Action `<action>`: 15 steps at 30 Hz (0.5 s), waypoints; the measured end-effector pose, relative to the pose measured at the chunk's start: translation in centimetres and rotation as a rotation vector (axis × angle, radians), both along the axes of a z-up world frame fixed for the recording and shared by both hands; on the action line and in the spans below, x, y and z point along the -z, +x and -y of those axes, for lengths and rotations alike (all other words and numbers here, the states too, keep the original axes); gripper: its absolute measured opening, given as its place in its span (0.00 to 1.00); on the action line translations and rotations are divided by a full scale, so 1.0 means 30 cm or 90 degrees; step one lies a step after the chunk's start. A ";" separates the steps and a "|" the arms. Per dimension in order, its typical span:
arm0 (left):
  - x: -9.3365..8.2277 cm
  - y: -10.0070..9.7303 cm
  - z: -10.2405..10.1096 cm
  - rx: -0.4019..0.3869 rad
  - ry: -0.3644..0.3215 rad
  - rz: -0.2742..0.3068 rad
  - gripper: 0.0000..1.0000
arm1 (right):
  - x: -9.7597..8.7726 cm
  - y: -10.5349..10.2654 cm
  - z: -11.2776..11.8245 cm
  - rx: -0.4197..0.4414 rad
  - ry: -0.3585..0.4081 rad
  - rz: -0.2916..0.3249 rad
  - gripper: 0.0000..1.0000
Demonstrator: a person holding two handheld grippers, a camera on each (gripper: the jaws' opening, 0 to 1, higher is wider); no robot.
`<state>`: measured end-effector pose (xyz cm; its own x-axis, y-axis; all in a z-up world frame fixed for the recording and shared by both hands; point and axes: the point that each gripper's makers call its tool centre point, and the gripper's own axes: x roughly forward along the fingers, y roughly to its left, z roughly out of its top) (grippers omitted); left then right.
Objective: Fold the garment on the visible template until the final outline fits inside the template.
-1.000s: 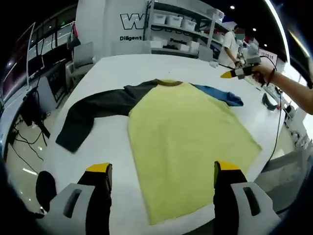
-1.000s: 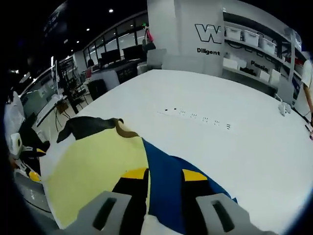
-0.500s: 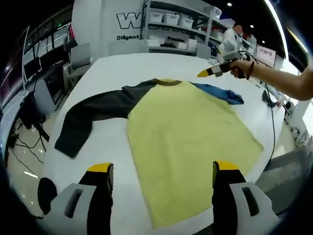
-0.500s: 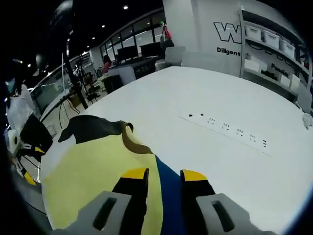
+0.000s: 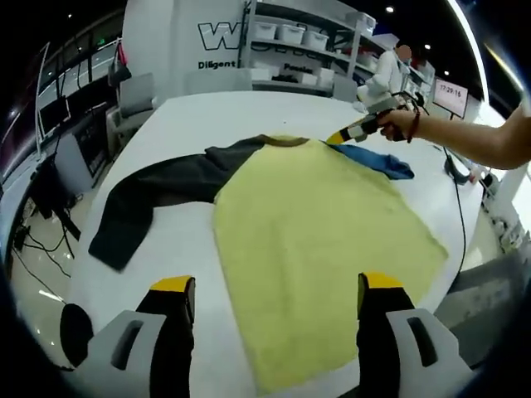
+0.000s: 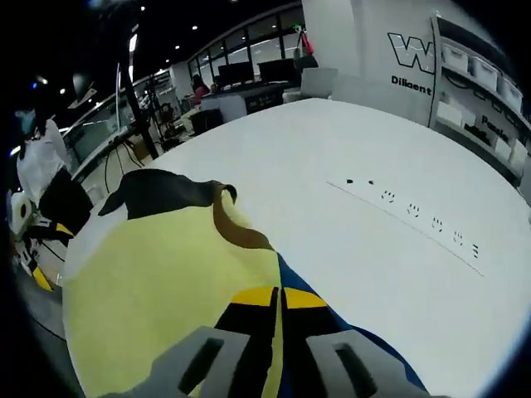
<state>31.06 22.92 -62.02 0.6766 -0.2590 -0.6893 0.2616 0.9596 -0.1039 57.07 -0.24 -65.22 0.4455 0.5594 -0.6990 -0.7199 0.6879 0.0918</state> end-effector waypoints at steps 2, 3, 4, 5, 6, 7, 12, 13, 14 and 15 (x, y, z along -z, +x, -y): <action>-0.007 0.001 0.003 0.004 0.002 0.002 0.80 | -0.025 0.031 0.003 0.002 0.006 0.032 0.02; -0.009 0.001 0.003 0.004 0.001 0.003 0.80 | -0.032 0.045 0.002 0.010 0.014 0.037 0.09; -0.009 0.001 0.003 0.004 0.000 0.002 0.81 | -0.033 0.053 0.000 0.014 0.019 0.035 0.18; -0.010 0.000 0.002 0.005 -0.001 -0.001 0.81 | -0.031 0.063 -0.005 0.017 0.027 0.031 0.22; -0.010 0.000 0.001 0.004 -0.001 -0.001 0.81 | -0.029 0.065 -0.007 0.017 0.028 0.029 0.22; -0.013 0.000 0.003 0.004 -0.002 0.001 0.82 | -0.016 0.069 -0.009 0.017 0.025 0.021 0.19; -0.032 0.003 0.013 0.006 -0.012 0.006 0.82 | 0.030 0.061 -0.016 0.007 0.018 -0.005 0.16; -0.034 0.003 0.015 0.007 -0.013 0.006 0.82 | 0.038 0.056 -0.019 0.003 0.019 -0.013 0.15; -0.033 0.002 0.015 0.009 -0.011 0.004 0.82 | 0.044 0.053 -0.020 0.001 0.017 -0.013 0.13; -0.033 0.002 0.015 0.009 -0.010 0.004 0.82 | 0.046 0.052 -0.020 0.000 0.016 -0.014 0.10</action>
